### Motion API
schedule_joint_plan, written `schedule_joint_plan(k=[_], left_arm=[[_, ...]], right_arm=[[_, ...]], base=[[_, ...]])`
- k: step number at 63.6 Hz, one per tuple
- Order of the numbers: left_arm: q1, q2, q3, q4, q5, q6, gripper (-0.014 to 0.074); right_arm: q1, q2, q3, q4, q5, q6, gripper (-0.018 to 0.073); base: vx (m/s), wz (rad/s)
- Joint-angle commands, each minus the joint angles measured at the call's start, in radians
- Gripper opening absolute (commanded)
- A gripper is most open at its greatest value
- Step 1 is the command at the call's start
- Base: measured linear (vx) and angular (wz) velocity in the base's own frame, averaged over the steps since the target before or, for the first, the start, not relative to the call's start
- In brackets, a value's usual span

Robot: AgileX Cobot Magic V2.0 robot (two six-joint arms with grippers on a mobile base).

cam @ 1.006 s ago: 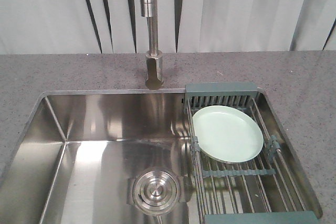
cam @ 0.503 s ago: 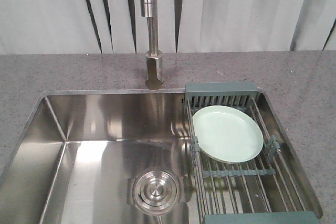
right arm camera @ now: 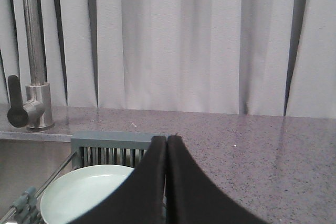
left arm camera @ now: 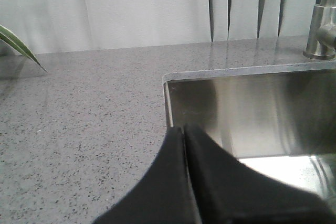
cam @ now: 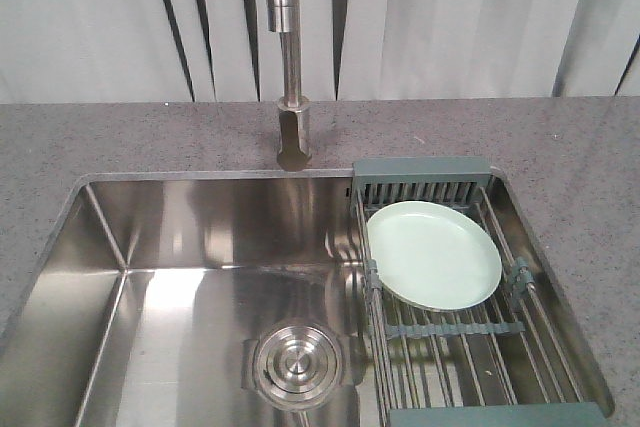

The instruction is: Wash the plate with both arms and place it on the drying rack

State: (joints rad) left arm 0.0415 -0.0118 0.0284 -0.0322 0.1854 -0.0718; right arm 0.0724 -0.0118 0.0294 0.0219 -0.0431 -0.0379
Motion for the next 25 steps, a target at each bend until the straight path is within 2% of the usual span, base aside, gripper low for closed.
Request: schedule_joint_plan(k=[1, 25], left_arm=[[0.002, -0.013, -0.027, -0.003, -0.067, -0.007, -0.0006], [0.002, -0.013, -0.027, -0.003, -0.067, -0.007, -0.0006]], right_arm=[[-0.006, -0.004, 0.002, -0.01, -0.069, 0.0, -0.0001], [-0.006, -0.004, 0.002, -0.01, -0.069, 0.0, -0.0001]], base=[[0.0, 0.0], [0.0, 0.0]])
